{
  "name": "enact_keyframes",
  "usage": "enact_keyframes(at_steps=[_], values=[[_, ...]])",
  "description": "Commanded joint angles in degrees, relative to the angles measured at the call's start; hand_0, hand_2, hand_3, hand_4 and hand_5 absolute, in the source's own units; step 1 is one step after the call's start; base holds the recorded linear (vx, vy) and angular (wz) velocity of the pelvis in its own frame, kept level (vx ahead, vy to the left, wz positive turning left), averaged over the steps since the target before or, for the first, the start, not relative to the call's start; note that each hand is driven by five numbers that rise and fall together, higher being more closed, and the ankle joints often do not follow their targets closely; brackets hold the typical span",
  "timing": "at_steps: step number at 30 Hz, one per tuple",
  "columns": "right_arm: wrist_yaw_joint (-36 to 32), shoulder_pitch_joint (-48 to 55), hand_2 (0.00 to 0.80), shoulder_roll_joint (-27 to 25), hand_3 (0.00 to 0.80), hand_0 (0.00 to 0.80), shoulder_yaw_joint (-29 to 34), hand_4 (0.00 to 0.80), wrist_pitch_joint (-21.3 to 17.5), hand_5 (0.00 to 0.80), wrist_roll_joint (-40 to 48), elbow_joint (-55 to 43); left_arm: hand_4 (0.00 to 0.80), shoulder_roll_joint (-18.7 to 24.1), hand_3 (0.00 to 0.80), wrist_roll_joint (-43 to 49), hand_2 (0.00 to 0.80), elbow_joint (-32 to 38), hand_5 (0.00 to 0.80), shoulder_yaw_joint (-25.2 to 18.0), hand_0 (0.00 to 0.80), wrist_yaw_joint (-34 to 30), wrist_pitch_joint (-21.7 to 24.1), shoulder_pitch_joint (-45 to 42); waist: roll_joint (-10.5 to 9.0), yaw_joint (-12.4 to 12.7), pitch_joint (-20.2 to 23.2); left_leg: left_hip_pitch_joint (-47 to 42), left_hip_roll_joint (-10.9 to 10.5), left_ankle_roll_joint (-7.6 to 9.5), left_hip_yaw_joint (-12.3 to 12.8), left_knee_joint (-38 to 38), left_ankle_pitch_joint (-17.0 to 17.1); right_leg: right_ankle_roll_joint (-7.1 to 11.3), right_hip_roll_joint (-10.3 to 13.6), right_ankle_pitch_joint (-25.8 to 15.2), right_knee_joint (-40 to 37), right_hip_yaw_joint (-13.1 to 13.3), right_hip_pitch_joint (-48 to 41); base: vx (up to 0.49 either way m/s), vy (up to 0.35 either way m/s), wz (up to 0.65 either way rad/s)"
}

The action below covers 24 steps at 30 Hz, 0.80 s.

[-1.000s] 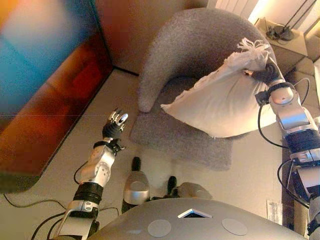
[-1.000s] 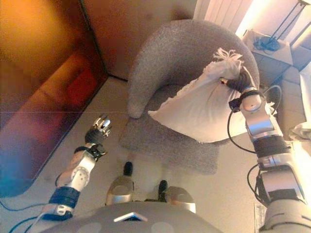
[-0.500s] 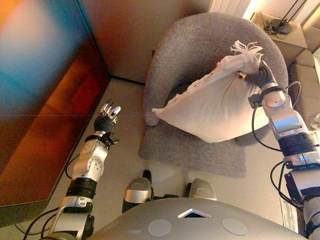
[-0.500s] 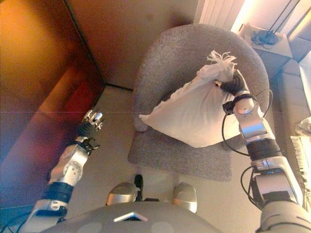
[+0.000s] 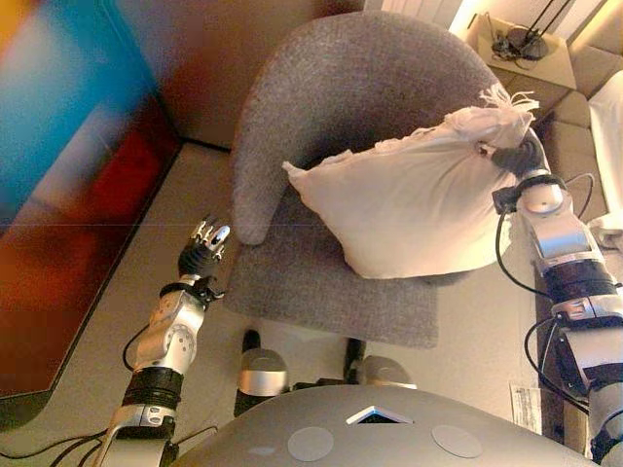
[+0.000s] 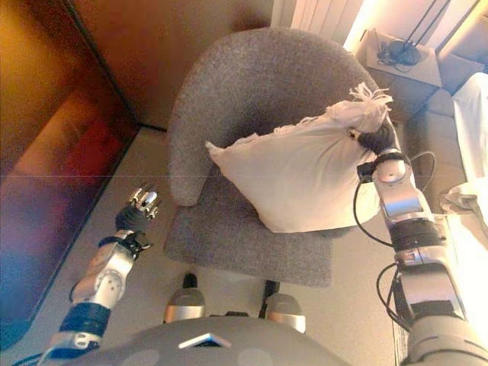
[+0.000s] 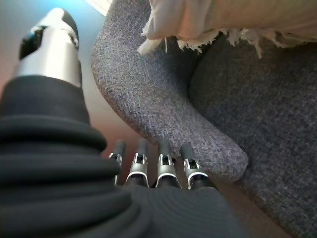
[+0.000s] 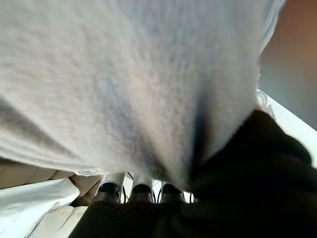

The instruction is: Pick up the cushion and take it to the sofa

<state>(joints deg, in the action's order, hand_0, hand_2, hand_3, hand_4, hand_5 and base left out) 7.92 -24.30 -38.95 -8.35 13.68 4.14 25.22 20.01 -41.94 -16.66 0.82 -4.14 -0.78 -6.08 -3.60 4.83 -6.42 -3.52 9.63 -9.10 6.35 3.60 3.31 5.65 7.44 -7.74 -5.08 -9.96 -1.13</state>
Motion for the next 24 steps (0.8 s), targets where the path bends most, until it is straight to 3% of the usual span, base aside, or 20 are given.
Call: enact_keyframes(at_steps=[1,11,18,24], values=[[2.5,-2.1,0.8,-6.2,0.8,0.8,5.3,0.8,-4.1,0.8,-0.6,-1.9,0.0,2.3,0.0,-0.8,0.0,4.0,0.0,-1.5,0.0,-0.6,2.4,-0.1,-1.11,-0.1,3.4,1.7,-1.3,3.83,1.3,-3.6,-1.6,3.65,5.2,0.8,4.4,-1.0,0.2,0.054,-0.007,0.07],[-1.4,-3.0,0.8,-12.4,0.8,0.8,6.0,0.8,-3.9,0.8,-1.7,0.6,0.0,3.2,0.0,-1.4,0.0,4.3,0.0,-2.7,0.0,-1.6,0.9,-1.1,-1.42,1.1,2.9,2.4,-0.9,3.36,0.7,-3.8,-1.4,3.62,5.5,1.6,4.5,-2.3,-0.2,0.046,-0.02,0.02],[1.4,-11.8,0.8,-11.4,0.8,0.8,-1.6,0.8,-4.4,0.8,-2.7,9.7,0.0,4.7,0.0,-3.3,0.0,5.7,0.0,0.7,0.0,-2.3,0.4,0.1,-1.59,4.6,0.6,7.2,-0.7,2.76,-2.0,-6.1,-0.8,3.33,5.7,2.2,5.4,-4.5,1.2,-0.036,-0.027,0.1],[8.9,-23.4,0.8,-9.0,0.8,0.8,-10.1,0.8,-3.8,0.8,-4.1,17.7,0.0,7.2,0.0,-5.3,0.0,7.0,0.0,3.6,0.0,-1.2,3.2,5.7,-1.88,8.4,-5.3,14.5,-0.4,2.05,-4.7,-7.7,0.9,3.25,5.4,1.9,5.0,-6.7,3.7,-0.188,-0.072,0.21]])
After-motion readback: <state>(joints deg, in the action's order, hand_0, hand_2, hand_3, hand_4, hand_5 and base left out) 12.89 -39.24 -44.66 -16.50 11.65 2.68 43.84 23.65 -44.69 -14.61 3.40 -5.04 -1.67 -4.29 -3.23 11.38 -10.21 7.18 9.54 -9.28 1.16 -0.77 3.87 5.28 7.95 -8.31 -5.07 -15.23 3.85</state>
